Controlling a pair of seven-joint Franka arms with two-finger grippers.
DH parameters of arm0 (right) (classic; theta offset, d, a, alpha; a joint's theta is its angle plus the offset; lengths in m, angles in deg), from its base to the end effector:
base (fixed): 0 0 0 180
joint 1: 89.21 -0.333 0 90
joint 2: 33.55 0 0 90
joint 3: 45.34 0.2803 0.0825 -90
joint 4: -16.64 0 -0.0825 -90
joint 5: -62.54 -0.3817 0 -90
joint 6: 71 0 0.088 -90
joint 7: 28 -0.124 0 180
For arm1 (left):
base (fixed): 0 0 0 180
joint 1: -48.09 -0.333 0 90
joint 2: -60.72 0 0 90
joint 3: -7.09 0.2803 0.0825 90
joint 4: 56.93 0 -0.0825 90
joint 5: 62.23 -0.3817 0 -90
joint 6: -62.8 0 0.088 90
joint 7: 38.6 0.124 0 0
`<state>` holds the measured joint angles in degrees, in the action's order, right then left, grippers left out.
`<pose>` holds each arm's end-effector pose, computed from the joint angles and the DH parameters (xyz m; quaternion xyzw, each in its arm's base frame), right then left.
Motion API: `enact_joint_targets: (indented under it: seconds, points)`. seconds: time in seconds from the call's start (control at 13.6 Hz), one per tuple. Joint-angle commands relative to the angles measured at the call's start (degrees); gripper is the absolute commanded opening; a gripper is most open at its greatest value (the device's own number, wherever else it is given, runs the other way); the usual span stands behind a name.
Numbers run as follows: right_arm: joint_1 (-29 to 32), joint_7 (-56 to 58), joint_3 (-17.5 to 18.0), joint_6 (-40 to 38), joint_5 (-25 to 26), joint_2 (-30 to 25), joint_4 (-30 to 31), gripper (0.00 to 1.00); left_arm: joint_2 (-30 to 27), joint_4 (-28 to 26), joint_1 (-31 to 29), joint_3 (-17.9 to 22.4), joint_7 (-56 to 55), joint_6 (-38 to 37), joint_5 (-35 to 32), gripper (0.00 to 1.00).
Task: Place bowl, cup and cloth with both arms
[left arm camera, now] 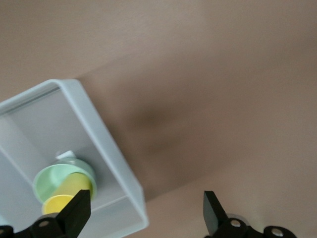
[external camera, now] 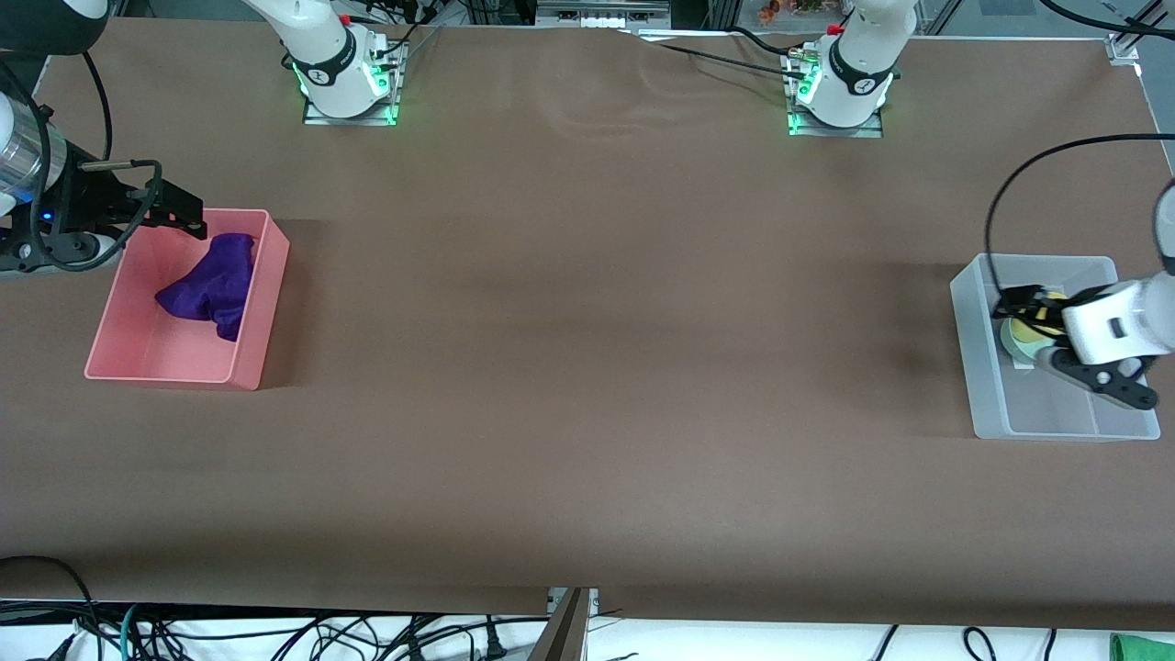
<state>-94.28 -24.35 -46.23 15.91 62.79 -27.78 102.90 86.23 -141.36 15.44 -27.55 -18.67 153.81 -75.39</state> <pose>0.5697 0.0414 0.5412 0.9967 0.0682 -0.0446 0.0032 0.6225 0.0510 0.3906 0.9722 -0.1976 -0.1217 0.0313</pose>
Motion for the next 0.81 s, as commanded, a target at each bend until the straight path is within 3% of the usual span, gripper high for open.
enact_joint_targets:
  seconds: [0.0,0.07,0.29,0.37,0.59,0.74]
  points:
    - [0.67,-0.31,0.54,-0.78,0.37,-0.06,-0.39,1.00,-6.58,-1.16,5.99,2.27,-8.02,-2.23,2.62,1.00]
    - [0.59,-0.32,0.54,-0.69,0.37,-0.06,-0.31,1.00,-9.48,-1.60,10.72,5.69,-11.80,-2.84,3.66,1.00]
    - [0.67,-0.23,0.45,-0.69,0.37,-0.06,-0.31,1.00,-17.83,-4.85,26.97,25.08,-22.26,-1.36,16.03,1.00]
    - [0.67,-0.23,0.45,-0.69,0.37,-0.06,-0.39,1.00,-21.17,-7.21,30.07,28.89,-22.73,-0.92,17.46,1.00]
    - [0.67,-0.23,0.45,-0.69,0.37,-0.06,-0.39,1.00,-29.53,-16.71,30.72,29.10,-22.30,4.00,13.62,1.00]
    - [0.67,-0.23,0.45,-0.69,0.28,-0.06,-0.39,1.00,-29.81,-16.99,30.72,29.01,-20.46,3.92,13.34,1.00]
